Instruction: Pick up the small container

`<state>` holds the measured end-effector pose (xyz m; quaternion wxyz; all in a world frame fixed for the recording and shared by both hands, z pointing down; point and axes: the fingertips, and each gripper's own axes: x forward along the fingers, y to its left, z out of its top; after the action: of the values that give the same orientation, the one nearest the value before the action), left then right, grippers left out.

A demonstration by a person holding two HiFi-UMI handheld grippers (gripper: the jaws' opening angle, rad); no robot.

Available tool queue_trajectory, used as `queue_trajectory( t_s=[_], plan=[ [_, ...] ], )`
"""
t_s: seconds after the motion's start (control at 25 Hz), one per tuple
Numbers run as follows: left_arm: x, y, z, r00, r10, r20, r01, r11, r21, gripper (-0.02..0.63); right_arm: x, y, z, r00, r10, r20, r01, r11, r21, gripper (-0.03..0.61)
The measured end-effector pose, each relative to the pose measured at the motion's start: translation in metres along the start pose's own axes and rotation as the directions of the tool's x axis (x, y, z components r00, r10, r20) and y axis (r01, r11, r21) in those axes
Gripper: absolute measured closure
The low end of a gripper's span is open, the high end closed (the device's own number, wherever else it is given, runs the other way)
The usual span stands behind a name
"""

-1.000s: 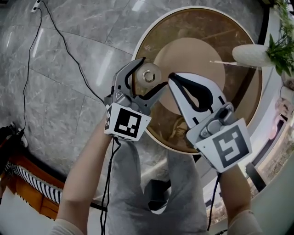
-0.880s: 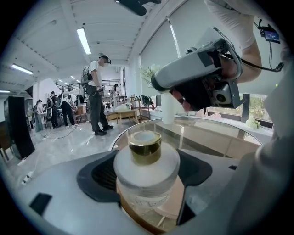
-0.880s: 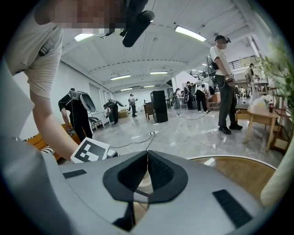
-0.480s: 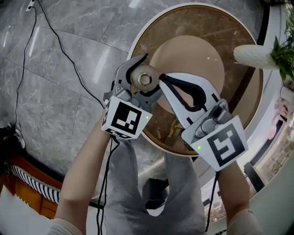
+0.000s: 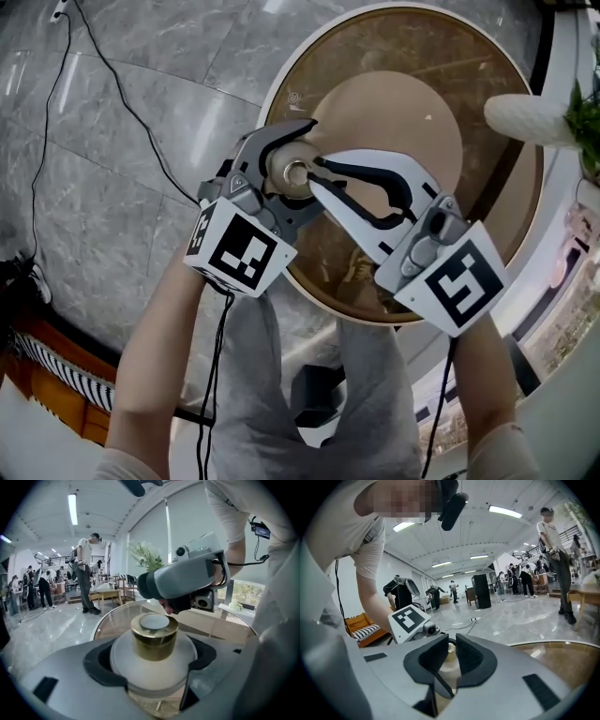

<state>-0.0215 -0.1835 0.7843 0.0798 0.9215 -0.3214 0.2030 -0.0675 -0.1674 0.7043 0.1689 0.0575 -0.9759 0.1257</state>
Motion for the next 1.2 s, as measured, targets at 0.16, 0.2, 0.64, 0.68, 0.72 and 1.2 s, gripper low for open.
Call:
queue_trajectory(
  t_s=[0.16,0.2,0.64,0.68,0.72,1.2],
  plan=[
    [0.001,-0.006,0.001,0.998,-0.062,0.012,0.062,0.998,0.032,0.264,0.006,0.005,-0.008,0.999,0.048,-0.003,-0.048,0.999,-0.012,0.436],
    [0.002,-0.007,0.001,0.997,-0.077,0.013,0.076,0.996,0.039,0.264,0.008,0.005,-0.011,0.999,0.053,-0.007,-0.053,0.998,-0.019,0.429],
    [0.001,-0.009,0.002,0.994,-0.111,0.020,0.109,0.992,0.057,0.264,0.023,0.009,-0.028,0.998,0.057,-0.010,-0.058,0.994,-0.089,0.407],
    [0.001,-0.009,0.002,0.994,-0.111,0.021,0.110,0.992,0.057,0.264,0.024,0.010,-0.028,0.998,0.055,-0.006,-0.055,0.994,-0.098,0.412],
    [0.001,-0.009,0.002,0.994,-0.111,0.022,0.109,0.992,0.057,0.264,0.024,0.010,-0.028,0.999,0.053,0.002,-0.052,0.993,-0.104,0.430],
    [0.003,-0.009,0.001,0.994,-0.108,0.018,0.107,0.993,0.050,0.265,0.023,0.008,-0.028,0.995,-0.034,0.093,0.045,0.993,-0.113,0.442]
  ],
)
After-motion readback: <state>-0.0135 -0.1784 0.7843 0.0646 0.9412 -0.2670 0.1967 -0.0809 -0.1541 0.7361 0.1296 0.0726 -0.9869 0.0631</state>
